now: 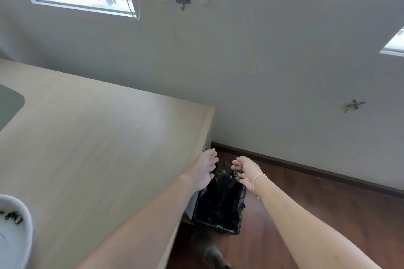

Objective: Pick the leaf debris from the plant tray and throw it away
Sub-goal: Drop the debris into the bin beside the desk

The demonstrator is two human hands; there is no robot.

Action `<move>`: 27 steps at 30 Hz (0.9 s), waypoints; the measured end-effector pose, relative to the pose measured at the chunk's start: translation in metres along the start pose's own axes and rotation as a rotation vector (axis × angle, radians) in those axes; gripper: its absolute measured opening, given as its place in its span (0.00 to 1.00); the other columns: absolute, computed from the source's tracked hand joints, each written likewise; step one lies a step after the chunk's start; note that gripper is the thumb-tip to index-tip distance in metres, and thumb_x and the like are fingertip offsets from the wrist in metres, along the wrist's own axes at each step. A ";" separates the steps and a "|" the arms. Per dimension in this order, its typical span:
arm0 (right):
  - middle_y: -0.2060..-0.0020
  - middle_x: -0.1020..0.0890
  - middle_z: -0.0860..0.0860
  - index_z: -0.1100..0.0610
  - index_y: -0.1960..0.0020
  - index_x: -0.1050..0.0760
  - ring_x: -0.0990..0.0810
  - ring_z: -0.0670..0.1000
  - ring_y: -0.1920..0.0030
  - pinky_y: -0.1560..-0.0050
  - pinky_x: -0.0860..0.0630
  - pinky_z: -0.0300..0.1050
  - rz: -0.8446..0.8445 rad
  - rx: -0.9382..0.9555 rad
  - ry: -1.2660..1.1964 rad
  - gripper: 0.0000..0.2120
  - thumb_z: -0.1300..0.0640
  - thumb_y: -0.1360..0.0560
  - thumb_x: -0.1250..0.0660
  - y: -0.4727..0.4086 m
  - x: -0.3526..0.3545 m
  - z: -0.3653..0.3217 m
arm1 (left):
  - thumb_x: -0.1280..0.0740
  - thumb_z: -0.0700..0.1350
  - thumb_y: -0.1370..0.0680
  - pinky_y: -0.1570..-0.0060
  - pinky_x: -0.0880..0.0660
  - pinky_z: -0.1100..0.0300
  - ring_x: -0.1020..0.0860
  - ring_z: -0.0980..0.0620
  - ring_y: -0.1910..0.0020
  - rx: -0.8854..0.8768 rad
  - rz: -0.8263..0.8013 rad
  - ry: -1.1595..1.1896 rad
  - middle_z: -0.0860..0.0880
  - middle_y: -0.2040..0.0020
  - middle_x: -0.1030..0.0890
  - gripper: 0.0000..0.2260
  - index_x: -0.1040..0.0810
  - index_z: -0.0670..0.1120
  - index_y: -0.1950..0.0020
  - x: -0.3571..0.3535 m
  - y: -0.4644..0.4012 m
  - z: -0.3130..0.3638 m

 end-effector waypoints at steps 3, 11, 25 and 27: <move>0.33 0.28 0.58 0.60 0.31 0.31 0.37 0.58 0.27 0.27 0.45 0.56 -0.026 -0.033 0.087 0.23 0.49 0.21 0.43 0.005 0.007 0.002 | 0.50 0.56 0.18 0.24 0.57 0.50 0.53 0.47 0.21 0.022 -0.013 -0.058 0.46 0.21 0.48 0.28 0.49 0.46 0.21 -0.003 -0.006 -0.006; 0.27 0.34 0.56 0.57 0.27 0.35 0.41 0.58 0.25 0.26 0.48 0.57 -0.074 -0.039 0.130 0.26 0.44 0.21 0.45 0.006 0.010 0.013 | 0.49 0.59 0.19 0.24 0.56 0.47 0.52 0.45 0.21 0.024 -0.036 -0.086 0.45 0.21 0.47 0.29 0.48 0.48 0.21 -0.009 -0.002 -0.015; 0.38 0.23 0.57 0.60 0.40 0.26 0.24 0.58 0.42 0.40 0.28 0.50 -0.116 0.243 0.000 0.16 0.51 0.20 0.43 0.039 -0.058 -0.032 | 0.46 0.54 0.19 0.38 0.31 0.50 0.32 0.40 0.30 -0.173 0.163 0.199 0.43 0.29 0.31 0.23 0.35 0.46 0.26 0.055 0.054 0.010; 0.43 0.21 0.58 0.59 0.45 0.26 0.23 0.55 0.51 0.49 0.25 0.47 -0.141 0.278 0.012 0.13 0.53 0.20 0.43 0.045 -0.083 -0.037 | 0.46 0.54 0.19 0.43 0.29 0.51 0.29 0.40 0.35 -0.213 0.233 0.262 0.42 0.33 0.28 0.23 0.33 0.46 0.27 0.081 0.070 0.011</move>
Point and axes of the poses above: each hand's wrist, its own y-axis away from the middle knuckle, its own x-axis out of the back of the hand, z = x × y, the point moved 2 cm from there along -y, towards the middle knuckle
